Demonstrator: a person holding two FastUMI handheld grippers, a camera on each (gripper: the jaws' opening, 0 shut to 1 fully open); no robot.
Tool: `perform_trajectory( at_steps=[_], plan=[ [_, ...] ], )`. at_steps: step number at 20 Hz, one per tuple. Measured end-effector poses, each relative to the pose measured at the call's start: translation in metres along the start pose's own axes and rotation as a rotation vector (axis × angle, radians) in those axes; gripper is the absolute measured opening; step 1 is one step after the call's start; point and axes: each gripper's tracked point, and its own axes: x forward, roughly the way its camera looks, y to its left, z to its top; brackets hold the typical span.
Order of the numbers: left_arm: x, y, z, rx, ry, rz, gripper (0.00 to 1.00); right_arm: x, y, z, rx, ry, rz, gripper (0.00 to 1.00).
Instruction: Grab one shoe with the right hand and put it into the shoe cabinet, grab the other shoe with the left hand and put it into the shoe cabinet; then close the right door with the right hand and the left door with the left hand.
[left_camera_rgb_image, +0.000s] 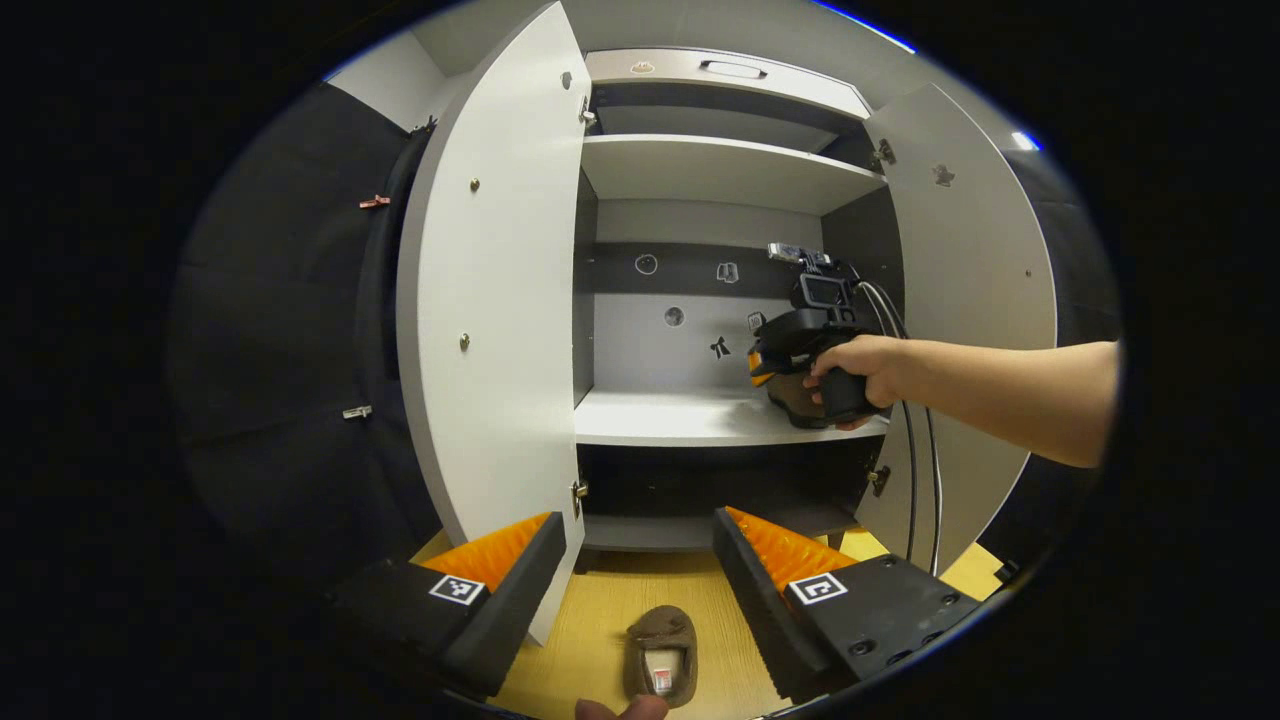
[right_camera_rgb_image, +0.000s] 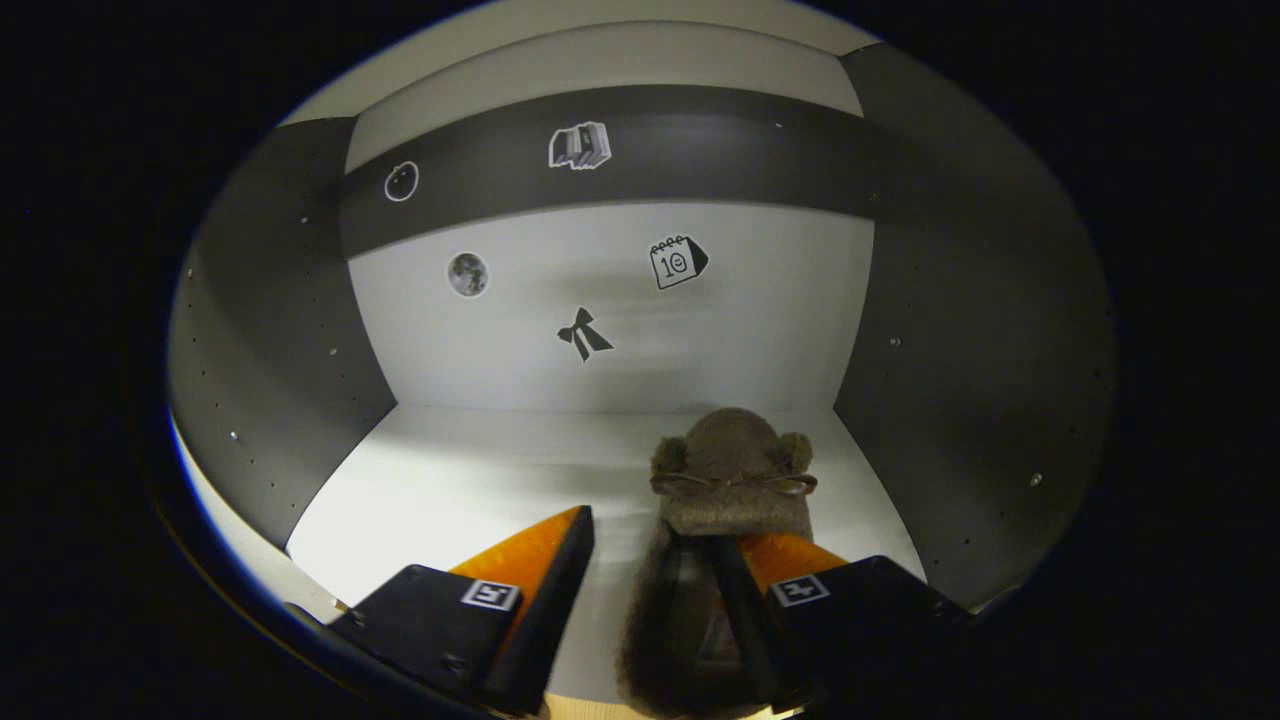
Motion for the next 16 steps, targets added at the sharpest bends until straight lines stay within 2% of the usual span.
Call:
perform_trajectory(
  at_steps=[2, 3, 4, 10, 16],
  plan=[
    [0.001, 0.000, -0.005, 0.009, 0.011, -0.012, 0.95, -0.015, 0.002, -0.001, -0.017, -0.022, 0.006, 0.91],
    [0.001, -0.001, -0.009, 0.011, 0.022, -0.023, 0.94, -0.024, 0.003, 0.001, -0.018, -0.041, 0.011, 0.93],
    [0.002, -0.001, -0.011, 0.010, 0.028, -0.030, 0.95, -0.034, 0.005, 0.003, -0.010, -0.065, 0.020, 1.00],
    [0.004, -0.008, -0.046, -0.014, 0.105, -0.088, 0.95, -0.114, 0.010, 0.014, 0.048, -0.267, 0.049, 1.00],
    [0.005, -0.013, -0.133, -0.002, 0.276, -0.127, 0.95, -0.200, 0.004, 0.002, 0.086, -0.401, 0.068, 0.99]
  ],
)
